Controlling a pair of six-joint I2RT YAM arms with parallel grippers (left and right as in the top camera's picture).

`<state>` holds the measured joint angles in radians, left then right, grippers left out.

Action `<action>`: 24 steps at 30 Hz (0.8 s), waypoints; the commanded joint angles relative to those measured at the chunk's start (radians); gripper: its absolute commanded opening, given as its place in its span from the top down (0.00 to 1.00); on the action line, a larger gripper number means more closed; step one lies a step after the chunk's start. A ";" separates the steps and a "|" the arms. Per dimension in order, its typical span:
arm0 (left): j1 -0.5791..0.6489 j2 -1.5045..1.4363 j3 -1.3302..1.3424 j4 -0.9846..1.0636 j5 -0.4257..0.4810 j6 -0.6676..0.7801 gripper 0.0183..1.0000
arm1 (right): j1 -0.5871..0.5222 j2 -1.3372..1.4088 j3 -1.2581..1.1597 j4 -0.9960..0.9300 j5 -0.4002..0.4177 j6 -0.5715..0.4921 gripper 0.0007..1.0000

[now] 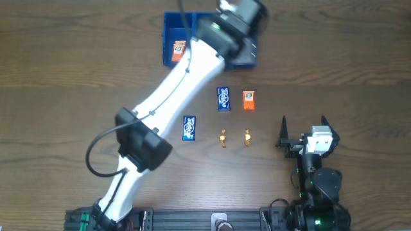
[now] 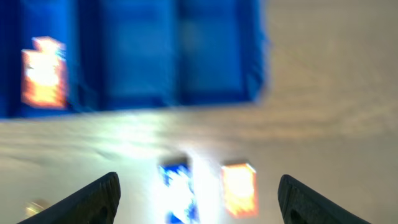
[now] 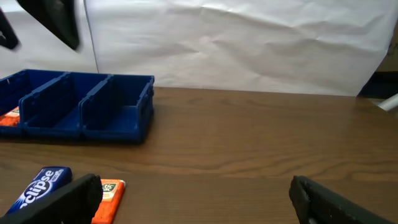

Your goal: Sort Candies Into Trays

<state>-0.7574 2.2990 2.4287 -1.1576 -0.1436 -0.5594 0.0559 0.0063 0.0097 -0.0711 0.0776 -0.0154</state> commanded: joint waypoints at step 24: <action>-0.130 0.200 -0.248 0.164 0.111 -0.204 0.21 | 0.002 -0.003 -0.002 -0.005 -0.002 -0.012 0.00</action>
<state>-0.8909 2.4866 2.1757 -0.9997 -0.0433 -0.7567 0.0559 0.0063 0.0097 -0.0711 0.0776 -0.0154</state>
